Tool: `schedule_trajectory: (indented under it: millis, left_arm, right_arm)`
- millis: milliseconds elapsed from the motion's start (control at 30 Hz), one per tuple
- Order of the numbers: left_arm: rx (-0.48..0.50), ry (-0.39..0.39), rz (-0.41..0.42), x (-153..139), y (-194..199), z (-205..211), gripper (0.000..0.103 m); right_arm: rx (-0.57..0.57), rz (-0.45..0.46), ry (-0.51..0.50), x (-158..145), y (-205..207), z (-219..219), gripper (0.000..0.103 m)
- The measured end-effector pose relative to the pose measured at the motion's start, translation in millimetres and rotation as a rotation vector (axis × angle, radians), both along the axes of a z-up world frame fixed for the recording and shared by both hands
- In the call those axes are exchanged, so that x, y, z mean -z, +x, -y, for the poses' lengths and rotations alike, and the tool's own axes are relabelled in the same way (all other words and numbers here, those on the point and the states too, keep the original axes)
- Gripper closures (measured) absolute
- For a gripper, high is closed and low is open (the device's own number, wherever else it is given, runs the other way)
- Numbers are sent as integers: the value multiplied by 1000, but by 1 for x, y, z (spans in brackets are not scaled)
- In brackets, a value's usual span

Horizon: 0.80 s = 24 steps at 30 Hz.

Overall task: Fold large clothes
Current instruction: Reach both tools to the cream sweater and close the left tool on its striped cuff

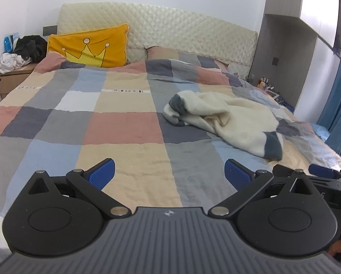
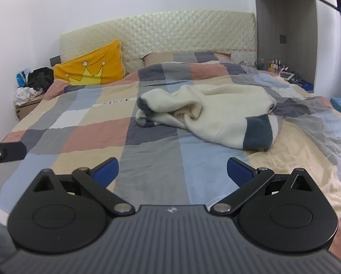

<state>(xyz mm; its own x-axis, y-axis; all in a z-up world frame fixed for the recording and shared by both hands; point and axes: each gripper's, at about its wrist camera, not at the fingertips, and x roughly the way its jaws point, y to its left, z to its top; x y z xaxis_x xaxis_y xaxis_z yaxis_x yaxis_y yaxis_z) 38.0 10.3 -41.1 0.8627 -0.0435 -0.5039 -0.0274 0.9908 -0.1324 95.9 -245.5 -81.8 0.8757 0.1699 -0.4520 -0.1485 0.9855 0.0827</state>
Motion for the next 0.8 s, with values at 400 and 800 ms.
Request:
schedule_trajectory:
  millis: [400, 800]
  left_arm:
    - [5, 35, -4, 6, 77, -11, 0]
    - [15, 34, -82, 30, 172, -9, 0]
  right_arm:
    - [47, 22, 70, 5, 49, -6, 0]
    - [140, -10, 193, 17, 143, 8, 0]
